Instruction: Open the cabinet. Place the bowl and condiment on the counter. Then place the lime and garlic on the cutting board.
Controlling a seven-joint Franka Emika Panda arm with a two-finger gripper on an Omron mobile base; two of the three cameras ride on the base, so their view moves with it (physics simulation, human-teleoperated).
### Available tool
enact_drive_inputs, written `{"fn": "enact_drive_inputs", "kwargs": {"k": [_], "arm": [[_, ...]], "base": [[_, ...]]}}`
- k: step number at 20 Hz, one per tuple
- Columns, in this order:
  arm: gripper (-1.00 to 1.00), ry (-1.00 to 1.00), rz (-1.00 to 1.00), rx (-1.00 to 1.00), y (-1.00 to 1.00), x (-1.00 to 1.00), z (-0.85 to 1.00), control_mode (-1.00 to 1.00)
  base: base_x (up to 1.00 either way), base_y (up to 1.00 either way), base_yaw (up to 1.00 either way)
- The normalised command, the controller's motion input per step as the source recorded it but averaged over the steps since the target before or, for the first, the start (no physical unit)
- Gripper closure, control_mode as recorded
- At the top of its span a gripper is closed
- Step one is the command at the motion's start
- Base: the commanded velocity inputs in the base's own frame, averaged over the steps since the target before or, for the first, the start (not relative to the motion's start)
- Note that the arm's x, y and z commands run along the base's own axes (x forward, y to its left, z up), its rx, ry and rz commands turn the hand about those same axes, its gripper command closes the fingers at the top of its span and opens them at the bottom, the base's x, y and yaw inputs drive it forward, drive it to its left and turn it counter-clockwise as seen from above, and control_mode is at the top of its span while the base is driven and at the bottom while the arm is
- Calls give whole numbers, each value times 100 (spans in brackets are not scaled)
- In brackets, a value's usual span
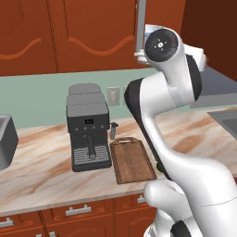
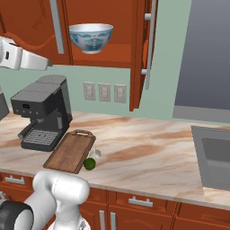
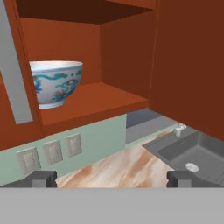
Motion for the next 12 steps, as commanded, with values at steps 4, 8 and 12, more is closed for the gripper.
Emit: {"fn": "enact_drive_inputs", "kwargs": {"k": [4, 8, 12], "arm": [[-100, 0, 14, 1, 8, 16, 15, -100], [-100, -4, 16, 6, 0, 8, 14, -100], [-100, -7, 13, 5, 0, 11, 11, -100]], "base": [[0, 0, 0], [0, 0, 0], [0, 0, 0]]}}
